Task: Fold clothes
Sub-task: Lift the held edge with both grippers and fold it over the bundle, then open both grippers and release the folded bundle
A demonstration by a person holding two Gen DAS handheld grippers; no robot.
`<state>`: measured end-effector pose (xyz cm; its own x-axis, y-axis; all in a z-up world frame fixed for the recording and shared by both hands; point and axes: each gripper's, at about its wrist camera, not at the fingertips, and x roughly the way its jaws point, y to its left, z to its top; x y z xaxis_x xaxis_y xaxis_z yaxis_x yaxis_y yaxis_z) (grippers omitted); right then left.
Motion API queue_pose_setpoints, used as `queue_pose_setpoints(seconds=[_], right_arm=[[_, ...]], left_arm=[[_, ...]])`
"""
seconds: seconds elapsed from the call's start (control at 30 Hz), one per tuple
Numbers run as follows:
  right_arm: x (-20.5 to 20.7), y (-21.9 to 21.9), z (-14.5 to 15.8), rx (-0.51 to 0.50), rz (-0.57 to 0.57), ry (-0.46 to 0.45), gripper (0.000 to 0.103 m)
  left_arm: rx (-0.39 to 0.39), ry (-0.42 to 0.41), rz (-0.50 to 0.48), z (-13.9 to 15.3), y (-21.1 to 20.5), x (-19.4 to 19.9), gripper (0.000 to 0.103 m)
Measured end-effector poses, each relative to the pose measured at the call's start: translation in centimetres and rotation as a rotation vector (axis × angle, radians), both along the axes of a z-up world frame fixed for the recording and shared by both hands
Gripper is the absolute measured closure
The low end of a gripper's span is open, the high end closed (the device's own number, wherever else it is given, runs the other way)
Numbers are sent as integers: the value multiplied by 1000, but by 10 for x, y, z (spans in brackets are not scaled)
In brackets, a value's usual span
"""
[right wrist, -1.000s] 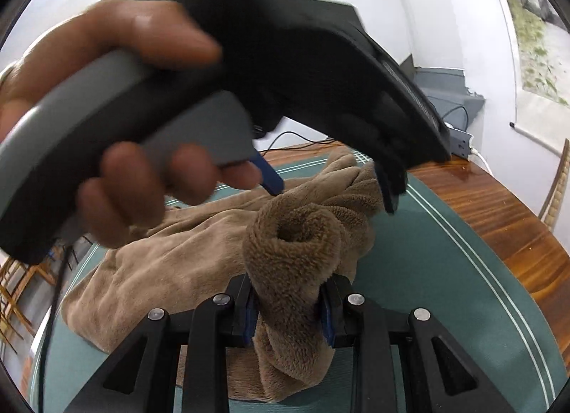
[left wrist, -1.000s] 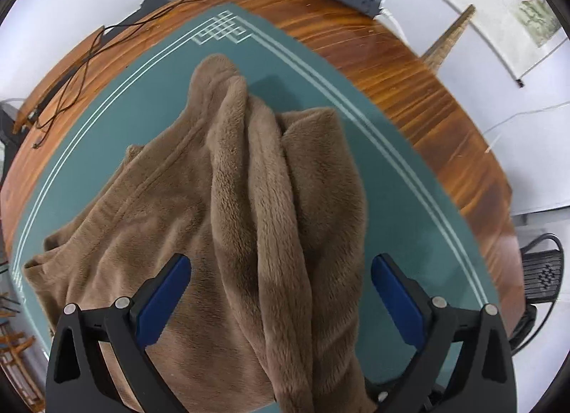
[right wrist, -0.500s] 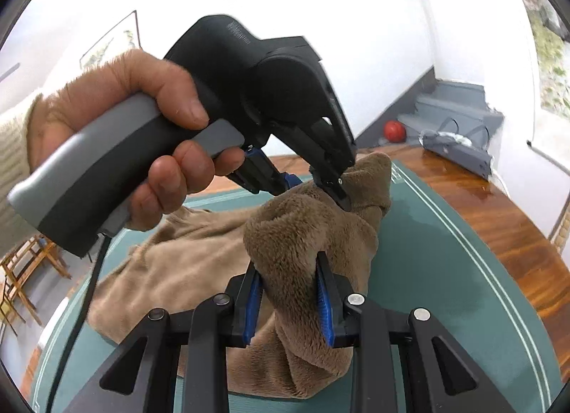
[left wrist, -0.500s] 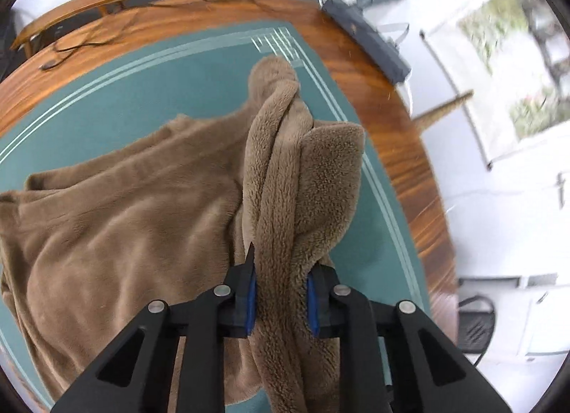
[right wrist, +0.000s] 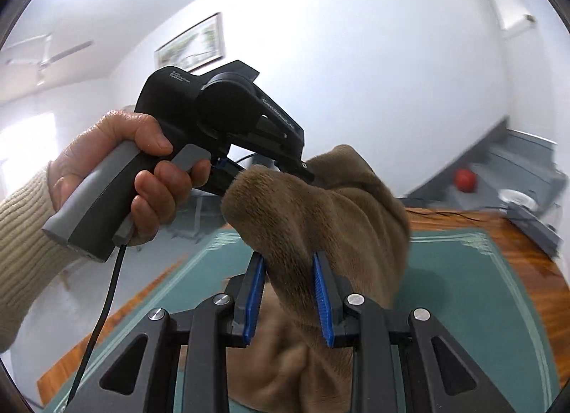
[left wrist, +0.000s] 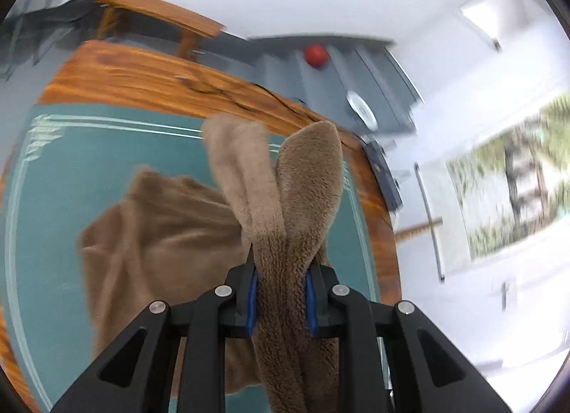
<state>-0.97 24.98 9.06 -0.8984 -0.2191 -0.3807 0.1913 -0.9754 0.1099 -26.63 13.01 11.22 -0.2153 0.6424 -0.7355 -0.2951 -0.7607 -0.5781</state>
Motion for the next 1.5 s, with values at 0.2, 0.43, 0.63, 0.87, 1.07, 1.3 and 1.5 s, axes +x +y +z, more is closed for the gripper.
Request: queue_pose_setpoints(seconds=[0.2, 0.43, 0.63, 0.87, 1.07, 1.3, 1.5], right_arm=[[-15, -74, -22, 62, 164, -64, 74], [-37, -118, -80, 114, 239, -244, 74], [-47, -108, -106, 98, 244, -371, 73], [-6, -81, -65, 90, 217, -264, 26], [24, -24, -69, 204, 35, -265, 25], [3, -14, -103, 225, -43, -363, 26], [-1, 40, -115, 77, -249, -442, 25]], left_arm=[[-6, -60, 150, -46, -98, 0, 80], [-5, -172, 234, -126, -150, 6, 80], [-39, -212, 219, -167, -148, 12, 75], [-61, -137, 263, -136, -164, 15, 51], [-83, 83, 158, -79, -136, 49, 27], [-147, 54, 74, -113, -94, 56, 25], [-185, -30, 130, -148, -106, 61, 24]])
